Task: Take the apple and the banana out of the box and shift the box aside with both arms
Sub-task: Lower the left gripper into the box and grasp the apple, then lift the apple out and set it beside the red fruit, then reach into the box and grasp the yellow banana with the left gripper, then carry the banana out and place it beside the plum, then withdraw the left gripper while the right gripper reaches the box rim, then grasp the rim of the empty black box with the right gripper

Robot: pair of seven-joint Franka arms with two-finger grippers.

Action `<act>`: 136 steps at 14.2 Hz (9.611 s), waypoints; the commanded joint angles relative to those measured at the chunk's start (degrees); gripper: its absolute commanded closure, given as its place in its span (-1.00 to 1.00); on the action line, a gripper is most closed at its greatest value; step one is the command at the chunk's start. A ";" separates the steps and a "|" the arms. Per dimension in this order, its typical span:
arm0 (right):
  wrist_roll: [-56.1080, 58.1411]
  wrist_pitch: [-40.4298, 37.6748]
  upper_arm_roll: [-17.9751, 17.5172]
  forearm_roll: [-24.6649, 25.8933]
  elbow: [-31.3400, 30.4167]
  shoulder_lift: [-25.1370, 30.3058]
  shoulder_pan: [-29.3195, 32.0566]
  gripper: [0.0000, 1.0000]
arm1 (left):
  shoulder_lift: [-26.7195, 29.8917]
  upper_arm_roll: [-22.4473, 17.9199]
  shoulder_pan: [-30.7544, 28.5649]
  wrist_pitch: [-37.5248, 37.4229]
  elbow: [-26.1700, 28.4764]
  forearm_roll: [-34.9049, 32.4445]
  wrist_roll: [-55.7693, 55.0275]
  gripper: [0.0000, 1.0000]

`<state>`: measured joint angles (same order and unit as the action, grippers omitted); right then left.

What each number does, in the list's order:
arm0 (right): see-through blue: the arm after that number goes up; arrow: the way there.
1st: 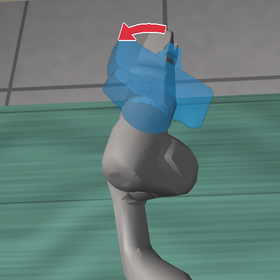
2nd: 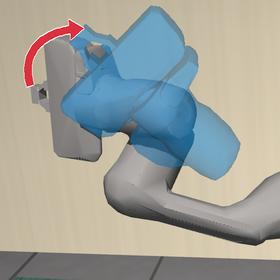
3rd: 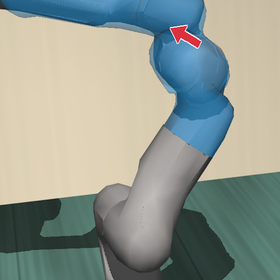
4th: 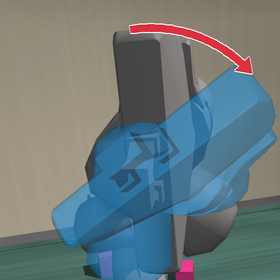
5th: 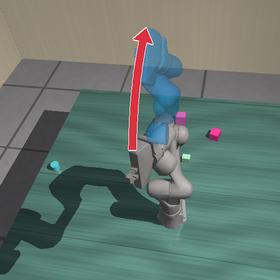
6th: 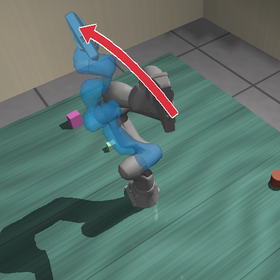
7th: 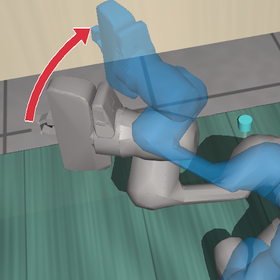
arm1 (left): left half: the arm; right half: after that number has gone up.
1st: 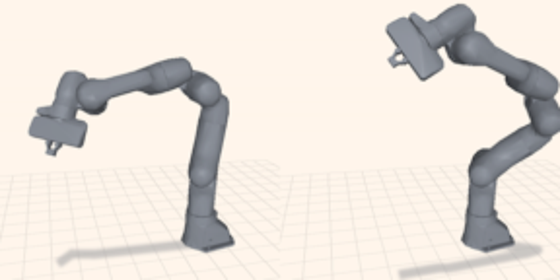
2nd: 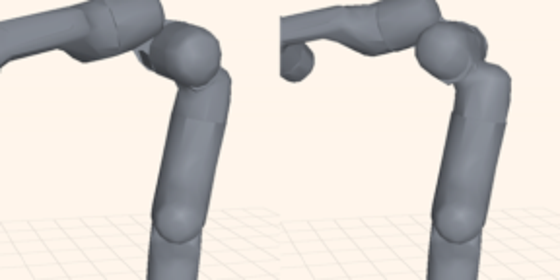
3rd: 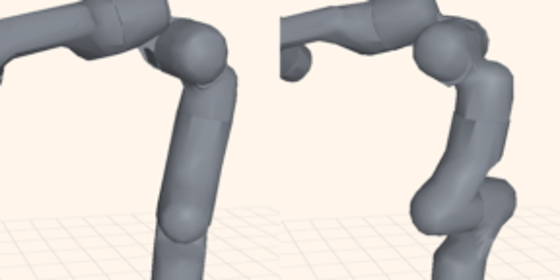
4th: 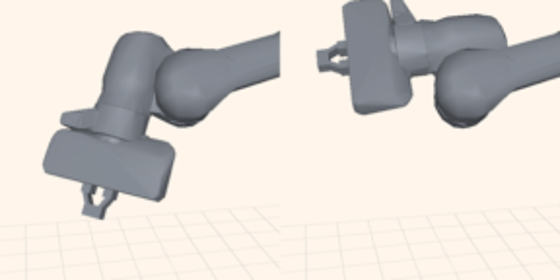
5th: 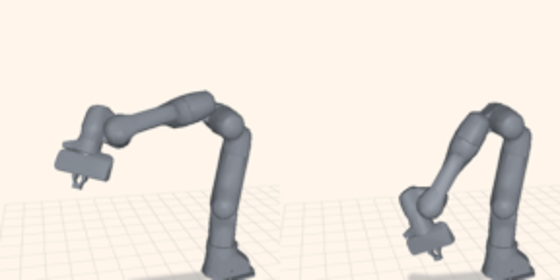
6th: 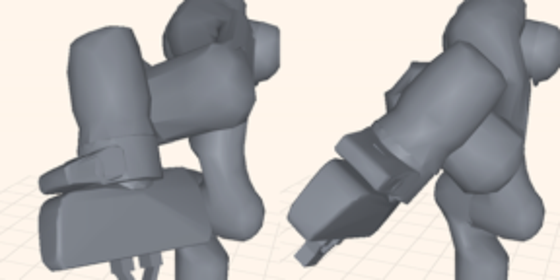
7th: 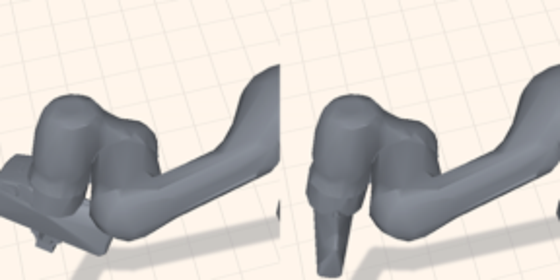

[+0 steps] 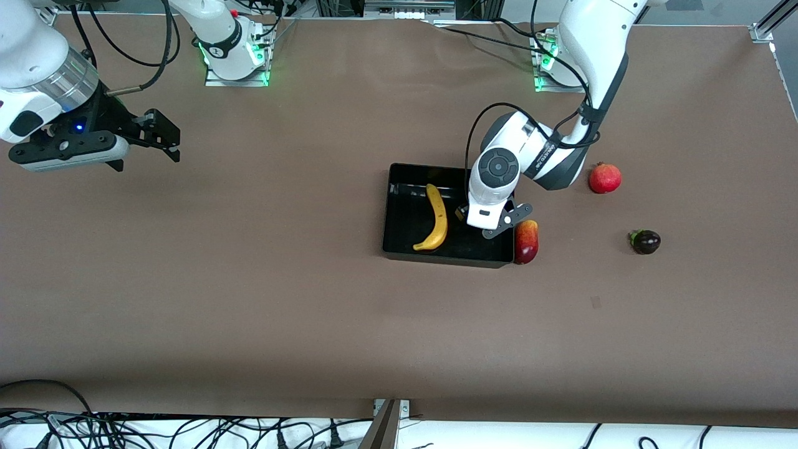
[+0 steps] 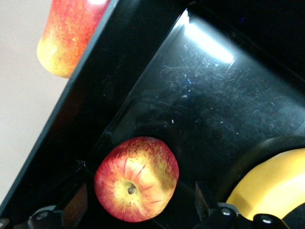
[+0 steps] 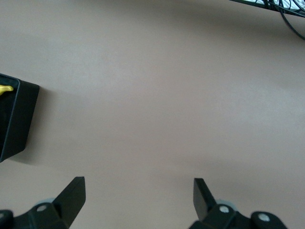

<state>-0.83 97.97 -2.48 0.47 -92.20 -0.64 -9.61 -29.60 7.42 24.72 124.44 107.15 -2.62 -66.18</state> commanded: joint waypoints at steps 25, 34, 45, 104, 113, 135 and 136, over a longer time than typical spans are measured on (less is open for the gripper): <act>-0.23 0.38 0.46 1.20 0.44 -0.15 0.03 -1.00 | 4.19 -0.66 -8.00 -25.46 -14.78 2.70 27.37 0.32; -0.05 0.38 0.46 1.11 0.44 -0.41 -0.15 -1.00 | 8.93 -0.13 -20.33 -15.48 5.05 -4.41 59.85 0.29; -0.14 1.44 0.46 1.11 0.44 -0.76 0.11 -1.00 | 11.14 0.57 -18.57 -4.46 15.02 -4.42 53.17 -1.00; 0.21 0.91 0.72 2.87 0.27 -4.98 -1.20 -1.00 | -12.67 13.67 -39.92 -12.48 -18.29 -20.04 60.19 0.85; -1.28 -3.49 0.37 1.38 0.70 -8.31 -8.40 -1.00 | -7.60 13.67 -40.45 -14.64 -18.73 -20.15 62.75 -1.00; -49.80 32.99 0.63 -4.78 6.07 -40.93 -32.32 -0.04 | 29.50 -3.55 -27.71 -24.35 -7.07 4.11 62.68 -1.00; -49.63 32.99 0.81 -4.52 6.07 -41.02 -32.23 0.35 | 30.38 -4.95 -27.18 -23.72 -6.26 4.11 62.23 -1.00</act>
<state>-50.74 131.50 -2.39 -4.69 -87.53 -41.48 -41.56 -4.96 4.97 -4.06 96.48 93.03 0.49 -2.40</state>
